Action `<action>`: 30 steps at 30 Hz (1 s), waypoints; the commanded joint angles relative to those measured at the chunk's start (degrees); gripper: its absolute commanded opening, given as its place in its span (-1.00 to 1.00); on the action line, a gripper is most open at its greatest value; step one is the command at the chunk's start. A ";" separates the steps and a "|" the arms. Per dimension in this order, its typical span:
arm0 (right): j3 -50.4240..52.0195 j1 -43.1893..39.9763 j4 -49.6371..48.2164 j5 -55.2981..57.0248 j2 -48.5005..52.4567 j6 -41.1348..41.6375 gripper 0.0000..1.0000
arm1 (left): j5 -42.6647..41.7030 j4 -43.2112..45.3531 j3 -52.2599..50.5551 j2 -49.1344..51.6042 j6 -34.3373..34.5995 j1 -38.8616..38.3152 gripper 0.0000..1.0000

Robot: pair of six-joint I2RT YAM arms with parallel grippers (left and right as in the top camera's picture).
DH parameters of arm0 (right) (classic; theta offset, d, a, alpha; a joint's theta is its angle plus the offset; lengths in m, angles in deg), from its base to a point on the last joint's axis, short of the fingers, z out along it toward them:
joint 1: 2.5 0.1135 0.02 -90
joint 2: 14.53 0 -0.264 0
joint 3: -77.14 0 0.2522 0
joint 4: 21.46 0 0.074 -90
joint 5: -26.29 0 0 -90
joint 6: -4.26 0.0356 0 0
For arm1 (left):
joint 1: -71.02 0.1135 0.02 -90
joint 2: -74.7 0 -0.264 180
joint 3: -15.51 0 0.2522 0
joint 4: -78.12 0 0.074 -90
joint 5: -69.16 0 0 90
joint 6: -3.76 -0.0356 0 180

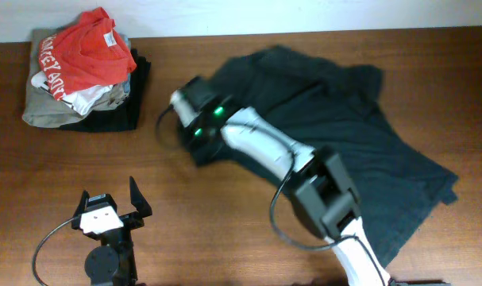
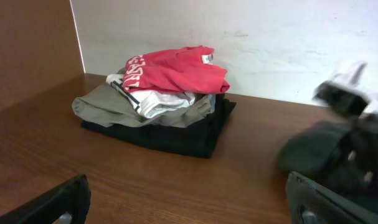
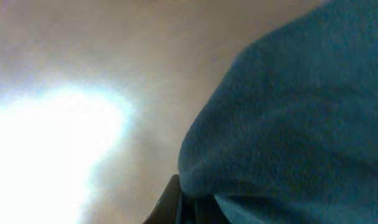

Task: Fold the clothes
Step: 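Drag the dark T-shirt with the right gripper toward the table center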

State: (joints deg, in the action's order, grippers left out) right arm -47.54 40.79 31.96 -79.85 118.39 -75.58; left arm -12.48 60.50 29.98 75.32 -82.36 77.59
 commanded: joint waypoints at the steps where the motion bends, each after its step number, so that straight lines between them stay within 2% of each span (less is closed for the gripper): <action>1: -1.07 3.80 3.13 -3.02 -1.97 1.09 -0.92 | -0.42 -0.11 -0.20 -0.33 -1.09 0.35 0.98; 9: -1.88 7.30 7.50 -7.80 -1.97 2.62 -0.91 | -0.42 -0.11 -0.20 -0.33 -1.09 0.35 0.98; 12: -5.35 6.40 10.82 -6.95 -1.97 2.14 -0.60 | -0.42 -0.09 -0.20 -0.33 -1.09 0.35 0.98; 16: -13.27 4.07 17.40 -6.93 -1.97 0.46 -0.58 | -0.42 -0.11 -0.20 -0.33 -1.09 0.35 0.98; 17: -15.19 3.43 19.04 -6.14 -1.97 -0.35 -0.50 | -0.42 -0.09 -0.20 -0.33 -1.09 0.35 0.98; 18: -17.05 2.58 20.74 -4.04 -1.97 -0.48 -0.19 | -0.42 -0.09 -0.20 -0.33 -1.09 0.35 0.98; 21: -21.14 -0.83 24.55 0.11 -1.97 -0.44 -0.20 | -0.42 -0.09 -0.20 -0.33 -1.09 0.35 0.98; 23: -22.27 -3.65 25.46 -1.99 -1.97 -0.46 -0.58 | -0.42 -0.11 -0.20 -0.33 -1.09 0.35 0.98; 24: -22.27 -4.92 25.73 -4.02 -1.97 -0.48 -0.60 | -0.42 -0.09 -0.20 -0.33 -1.09 0.35 0.98; 25: -22.27 -5.75 26.60 -4.22 -1.97 -0.83 -0.48 | -0.42 -0.09 -0.20 -0.33 -1.09 0.35 0.98; 26: -22.27 -6.54 27.89 -3.50 -1.97 -2.40 -0.07 | -0.42 -0.09 -0.20 -0.33 -1.09 0.35 0.98; 27: -22.27 -7.52 29.62 -1.07 -1.97 -2.69 0.08 | -0.42 -0.11 -0.20 -0.33 -1.09 0.35 0.99; 30: -22.27 -11.65 34.60 5.38 -1.97 -1.97 0.13 | -0.42 -0.09 -0.20 -0.33 -1.09 0.35 0.98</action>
State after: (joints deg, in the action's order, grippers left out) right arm -68.80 32.44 63.20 -80.90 118.15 -77.00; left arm -12.48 60.50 29.98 75.32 -82.36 77.59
